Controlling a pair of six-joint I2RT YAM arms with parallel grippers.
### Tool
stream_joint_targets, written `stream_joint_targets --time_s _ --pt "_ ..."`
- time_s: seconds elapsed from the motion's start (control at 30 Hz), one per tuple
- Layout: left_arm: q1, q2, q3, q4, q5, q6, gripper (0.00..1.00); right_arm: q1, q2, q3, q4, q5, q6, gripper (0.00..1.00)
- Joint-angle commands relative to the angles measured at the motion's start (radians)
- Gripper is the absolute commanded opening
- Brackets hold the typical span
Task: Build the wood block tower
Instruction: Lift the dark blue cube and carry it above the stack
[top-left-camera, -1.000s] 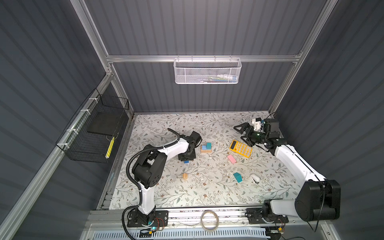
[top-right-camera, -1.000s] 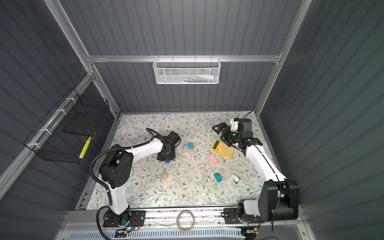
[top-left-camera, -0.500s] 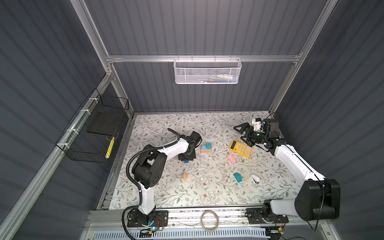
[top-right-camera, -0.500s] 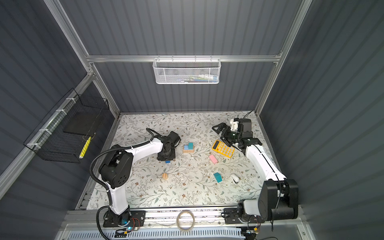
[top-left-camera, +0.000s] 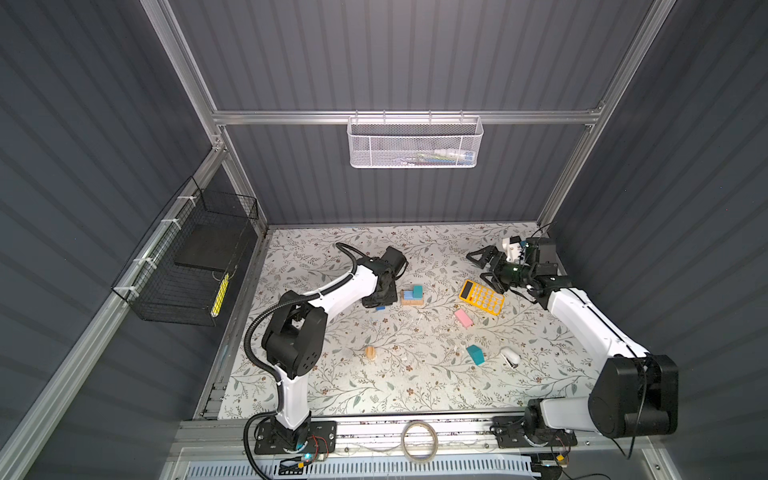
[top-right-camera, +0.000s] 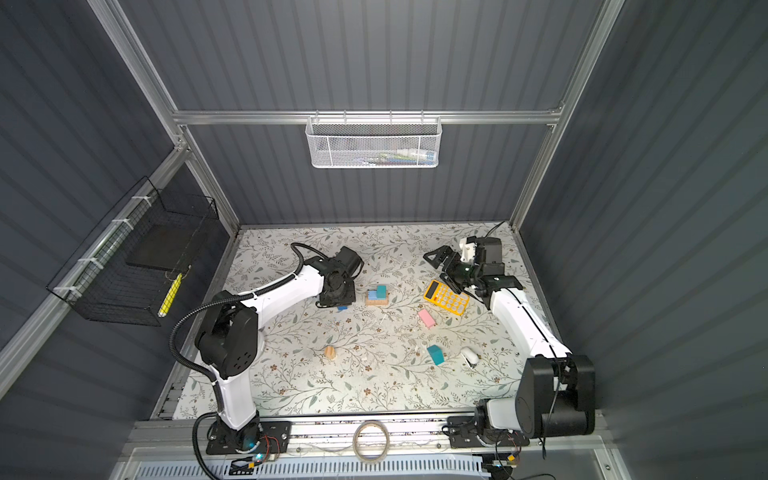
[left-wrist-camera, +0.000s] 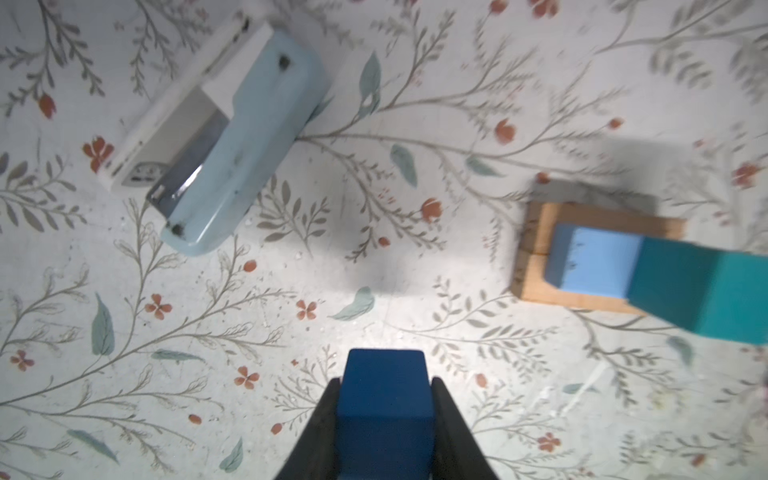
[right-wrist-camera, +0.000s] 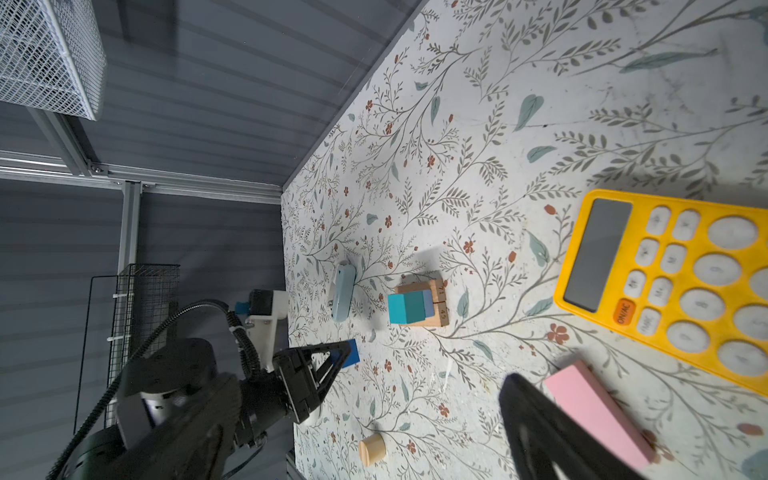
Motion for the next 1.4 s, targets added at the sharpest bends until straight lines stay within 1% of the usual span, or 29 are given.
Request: stream_joint_targets --time_s 0.0,0.2,0.5,0.93,1.37 --pt "0.002 0.050 0.074 -0.040 0.029 0.034 0.18 -0.003 0.010 0.008 0.023 -0.020 0.008 0.99" --pt "0.001 0.124 0.196 -0.055 0.064 0.056 0.17 -0.004 0.027 0.016 0.030 -0.035 0.009 0.99" --pt "-0.007 0.214 0.315 -0.067 0.103 0.087 0.18 -0.004 0.042 0.020 0.044 -0.050 0.011 0.99" --pt "-0.033 0.289 0.397 -0.078 0.118 0.110 0.19 -0.003 0.059 0.021 0.066 -0.072 0.021 0.99" --pt "-0.043 0.320 0.427 -0.089 0.116 0.115 0.21 -0.003 0.062 0.021 0.068 -0.073 0.028 0.99"
